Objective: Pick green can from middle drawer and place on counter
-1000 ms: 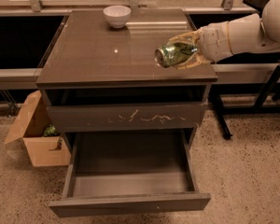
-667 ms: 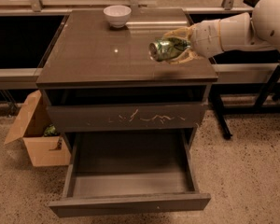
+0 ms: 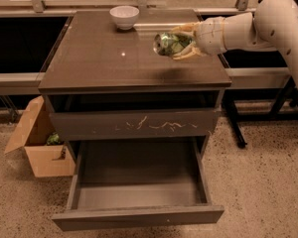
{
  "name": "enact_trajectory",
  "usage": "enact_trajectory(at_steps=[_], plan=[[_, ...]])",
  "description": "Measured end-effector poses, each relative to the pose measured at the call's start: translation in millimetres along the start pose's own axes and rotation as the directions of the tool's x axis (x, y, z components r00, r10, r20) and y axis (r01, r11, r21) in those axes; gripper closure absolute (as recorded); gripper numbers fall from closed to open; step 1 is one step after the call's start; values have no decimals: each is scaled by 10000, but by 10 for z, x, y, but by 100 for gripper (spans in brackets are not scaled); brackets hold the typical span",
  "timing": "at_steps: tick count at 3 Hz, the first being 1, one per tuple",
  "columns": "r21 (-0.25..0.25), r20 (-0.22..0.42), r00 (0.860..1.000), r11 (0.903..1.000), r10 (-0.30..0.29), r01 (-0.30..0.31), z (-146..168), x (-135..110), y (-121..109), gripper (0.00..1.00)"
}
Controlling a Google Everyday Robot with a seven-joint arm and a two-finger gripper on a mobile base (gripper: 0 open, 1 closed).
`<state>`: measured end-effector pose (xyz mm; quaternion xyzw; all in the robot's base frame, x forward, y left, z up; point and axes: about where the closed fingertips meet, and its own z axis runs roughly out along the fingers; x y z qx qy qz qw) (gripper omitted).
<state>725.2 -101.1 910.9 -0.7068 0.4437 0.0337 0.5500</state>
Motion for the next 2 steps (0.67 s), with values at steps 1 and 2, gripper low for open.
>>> enact_trajectory(at_steps=[1,2], plan=[[54,29,9972,9972,741,-741,78,117,-36,100],[-162,34,9861,9859,1664,-1663,184,282,-59,74]])
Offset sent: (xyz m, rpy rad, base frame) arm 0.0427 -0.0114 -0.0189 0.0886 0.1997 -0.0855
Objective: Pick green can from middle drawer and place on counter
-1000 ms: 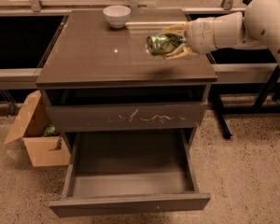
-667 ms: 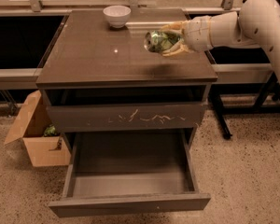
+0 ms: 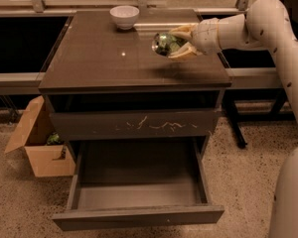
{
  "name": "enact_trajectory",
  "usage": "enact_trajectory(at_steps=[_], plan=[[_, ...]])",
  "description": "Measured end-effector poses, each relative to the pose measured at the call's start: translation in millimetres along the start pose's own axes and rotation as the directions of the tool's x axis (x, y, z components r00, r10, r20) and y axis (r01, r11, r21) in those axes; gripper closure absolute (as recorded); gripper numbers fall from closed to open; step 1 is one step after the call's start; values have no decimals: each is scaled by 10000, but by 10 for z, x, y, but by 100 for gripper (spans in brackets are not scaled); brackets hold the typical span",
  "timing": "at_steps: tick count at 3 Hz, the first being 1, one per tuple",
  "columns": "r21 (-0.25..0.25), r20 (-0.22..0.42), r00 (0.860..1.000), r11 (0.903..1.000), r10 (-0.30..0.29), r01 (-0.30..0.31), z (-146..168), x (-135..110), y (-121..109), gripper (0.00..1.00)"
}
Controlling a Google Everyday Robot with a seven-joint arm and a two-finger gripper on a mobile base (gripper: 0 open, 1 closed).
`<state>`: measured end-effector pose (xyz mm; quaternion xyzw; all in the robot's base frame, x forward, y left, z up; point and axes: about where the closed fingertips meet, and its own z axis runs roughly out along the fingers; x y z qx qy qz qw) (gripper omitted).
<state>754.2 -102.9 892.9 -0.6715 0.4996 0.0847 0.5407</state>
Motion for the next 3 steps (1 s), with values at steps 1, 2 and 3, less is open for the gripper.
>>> enact_trajectory(at_steps=[1,2,3], plan=[[-144,-1,9989,9988,478,-478,45,90,-22,50],[-310,-179,9966,9963,798,-804,60,175,-20,27],[-502,-393,9943,9936,995,-1014,65,240,-12,4]])
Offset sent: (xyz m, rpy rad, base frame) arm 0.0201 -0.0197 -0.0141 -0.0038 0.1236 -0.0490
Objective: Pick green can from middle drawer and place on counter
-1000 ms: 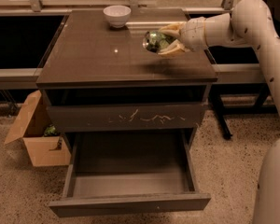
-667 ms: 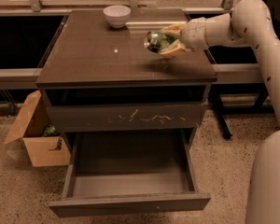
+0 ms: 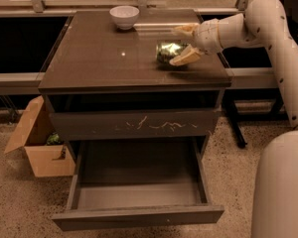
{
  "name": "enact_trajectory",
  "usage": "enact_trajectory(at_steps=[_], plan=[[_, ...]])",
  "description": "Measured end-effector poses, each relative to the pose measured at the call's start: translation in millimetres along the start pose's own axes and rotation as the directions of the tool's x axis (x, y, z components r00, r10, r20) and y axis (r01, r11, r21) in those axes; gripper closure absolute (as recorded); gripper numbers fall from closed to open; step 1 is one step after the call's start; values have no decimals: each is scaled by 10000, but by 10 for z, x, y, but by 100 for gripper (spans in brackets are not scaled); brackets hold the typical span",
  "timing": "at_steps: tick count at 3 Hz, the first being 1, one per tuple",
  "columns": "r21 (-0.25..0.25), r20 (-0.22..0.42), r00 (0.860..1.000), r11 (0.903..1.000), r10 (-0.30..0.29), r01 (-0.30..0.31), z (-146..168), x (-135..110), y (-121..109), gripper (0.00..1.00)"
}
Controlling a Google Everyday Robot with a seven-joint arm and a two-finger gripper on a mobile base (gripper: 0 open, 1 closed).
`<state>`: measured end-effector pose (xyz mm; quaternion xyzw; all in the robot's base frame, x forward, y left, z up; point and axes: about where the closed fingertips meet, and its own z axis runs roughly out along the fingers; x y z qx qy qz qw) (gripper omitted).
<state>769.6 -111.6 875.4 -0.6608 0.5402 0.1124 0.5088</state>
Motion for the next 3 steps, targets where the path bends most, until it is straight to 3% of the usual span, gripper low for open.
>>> enact_trajectory(at_steps=[3], plan=[[-101,-341,9991,9997,233,-237,-62,104,-26,0]])
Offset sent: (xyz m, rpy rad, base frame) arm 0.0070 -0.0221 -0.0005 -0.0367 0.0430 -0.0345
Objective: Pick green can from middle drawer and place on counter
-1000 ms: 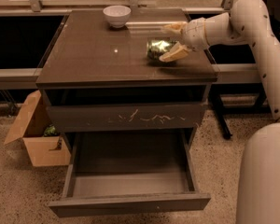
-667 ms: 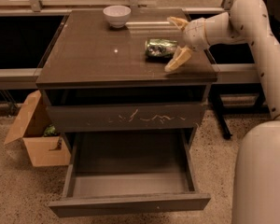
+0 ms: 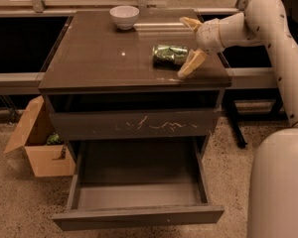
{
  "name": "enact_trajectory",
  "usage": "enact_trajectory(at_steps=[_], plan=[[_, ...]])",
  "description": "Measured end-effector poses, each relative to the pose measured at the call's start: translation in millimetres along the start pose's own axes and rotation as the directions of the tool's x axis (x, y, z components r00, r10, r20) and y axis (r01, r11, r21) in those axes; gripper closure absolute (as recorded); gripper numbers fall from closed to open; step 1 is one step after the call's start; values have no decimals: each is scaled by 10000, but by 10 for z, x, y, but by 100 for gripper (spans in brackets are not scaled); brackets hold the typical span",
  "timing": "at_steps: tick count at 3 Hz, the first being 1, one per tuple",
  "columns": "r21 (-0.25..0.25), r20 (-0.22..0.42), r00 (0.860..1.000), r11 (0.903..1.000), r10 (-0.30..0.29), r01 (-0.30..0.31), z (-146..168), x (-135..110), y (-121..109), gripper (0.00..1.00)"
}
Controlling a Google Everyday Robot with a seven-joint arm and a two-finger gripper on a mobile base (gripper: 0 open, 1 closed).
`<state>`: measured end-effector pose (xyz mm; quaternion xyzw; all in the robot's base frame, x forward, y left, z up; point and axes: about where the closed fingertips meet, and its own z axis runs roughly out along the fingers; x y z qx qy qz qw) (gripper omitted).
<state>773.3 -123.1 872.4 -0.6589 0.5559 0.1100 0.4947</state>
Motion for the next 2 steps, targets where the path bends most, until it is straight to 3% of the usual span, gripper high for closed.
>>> enact_trajectory(at_steps=[2], plan=[[1508,-520,9985,9882,-179,256,-616,29,-115,0]])
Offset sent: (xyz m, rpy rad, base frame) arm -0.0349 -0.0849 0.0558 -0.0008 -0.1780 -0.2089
